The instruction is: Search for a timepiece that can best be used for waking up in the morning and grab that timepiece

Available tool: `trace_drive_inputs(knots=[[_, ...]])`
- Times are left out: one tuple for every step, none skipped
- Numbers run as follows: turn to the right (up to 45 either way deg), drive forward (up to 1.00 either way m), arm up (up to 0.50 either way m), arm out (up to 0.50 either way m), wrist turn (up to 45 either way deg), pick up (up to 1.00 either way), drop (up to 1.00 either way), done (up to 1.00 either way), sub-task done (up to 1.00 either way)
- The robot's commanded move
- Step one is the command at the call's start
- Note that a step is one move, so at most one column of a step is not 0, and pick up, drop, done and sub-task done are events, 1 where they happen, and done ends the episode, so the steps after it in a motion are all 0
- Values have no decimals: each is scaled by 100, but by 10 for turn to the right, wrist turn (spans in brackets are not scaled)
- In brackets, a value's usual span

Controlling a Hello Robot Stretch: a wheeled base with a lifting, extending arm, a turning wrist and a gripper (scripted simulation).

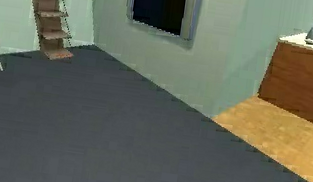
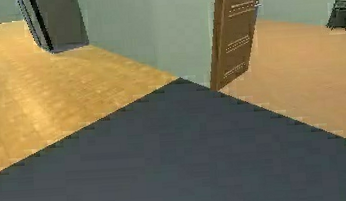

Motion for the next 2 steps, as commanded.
trace_drive_inputs(knots=[[390, 0, 0, 0, 0, 0, 0, 0, 0], [0, 30, 0, 0, 0, 0, 0, 0, 0]])
